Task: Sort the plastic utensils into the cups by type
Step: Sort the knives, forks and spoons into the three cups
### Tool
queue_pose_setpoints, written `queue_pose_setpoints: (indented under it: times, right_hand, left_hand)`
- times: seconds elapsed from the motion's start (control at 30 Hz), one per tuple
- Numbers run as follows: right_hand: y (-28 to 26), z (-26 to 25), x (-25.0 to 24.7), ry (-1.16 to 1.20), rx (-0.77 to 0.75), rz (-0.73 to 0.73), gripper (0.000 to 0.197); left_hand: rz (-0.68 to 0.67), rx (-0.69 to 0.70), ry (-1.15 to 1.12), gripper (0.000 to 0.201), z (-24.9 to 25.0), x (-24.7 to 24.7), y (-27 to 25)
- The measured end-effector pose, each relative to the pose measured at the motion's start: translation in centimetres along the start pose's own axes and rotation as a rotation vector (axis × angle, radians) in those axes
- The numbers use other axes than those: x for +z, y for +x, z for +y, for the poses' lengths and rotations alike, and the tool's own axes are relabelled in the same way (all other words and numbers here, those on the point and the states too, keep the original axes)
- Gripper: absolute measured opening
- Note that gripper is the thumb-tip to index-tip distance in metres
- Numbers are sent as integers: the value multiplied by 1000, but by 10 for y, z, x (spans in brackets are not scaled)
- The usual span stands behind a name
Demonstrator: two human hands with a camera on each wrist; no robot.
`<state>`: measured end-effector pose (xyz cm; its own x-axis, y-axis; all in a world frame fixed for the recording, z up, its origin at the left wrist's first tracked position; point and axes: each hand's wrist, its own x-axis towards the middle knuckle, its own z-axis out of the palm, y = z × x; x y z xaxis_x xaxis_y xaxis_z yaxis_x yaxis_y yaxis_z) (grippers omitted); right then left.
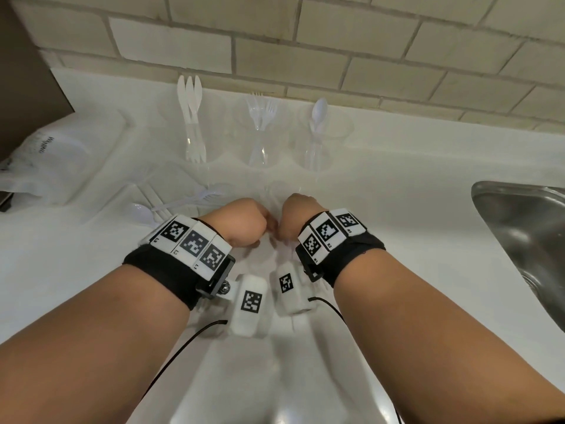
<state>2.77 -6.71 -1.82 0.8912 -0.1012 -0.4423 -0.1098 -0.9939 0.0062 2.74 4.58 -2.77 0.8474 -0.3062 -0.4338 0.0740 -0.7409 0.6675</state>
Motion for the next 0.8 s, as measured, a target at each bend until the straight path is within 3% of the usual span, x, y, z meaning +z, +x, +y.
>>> queue_pose_setpoints:
  times: [0.13,0.27,0.43,0.5,0.57,0.7,0.77,0.8]
  right_hand:
    - [0,2,0,0,29,2,41]
    - [-2,0,-2,-1,52,-1,38]
    - [2,-9,9,3,101,39,51]
    - [5,-9,12,-37,90,56,51]
    - [7,-7,11,-45,53,65,48]
    - [10,0,6,29,15,32,28]
    - [12,3,4,92,39,13,5]
    - [13,4,4,130,63,9,11]
  left_hand:
    - [166,31,192,44,-2,-8,3]
    - [111,-28,357,41,-3,-10,3]
    - [183,-11,148,55,-6,-8,5]
    - [136,17,43,68,-3,-6,5]
    - [85,20,74,75,2,-7,8]
    - [154,-50,225,47,6,-6,13]
    - [169,-59,208,46,5,-4,13]
    - [160,-49,203,50,5,-3,13]
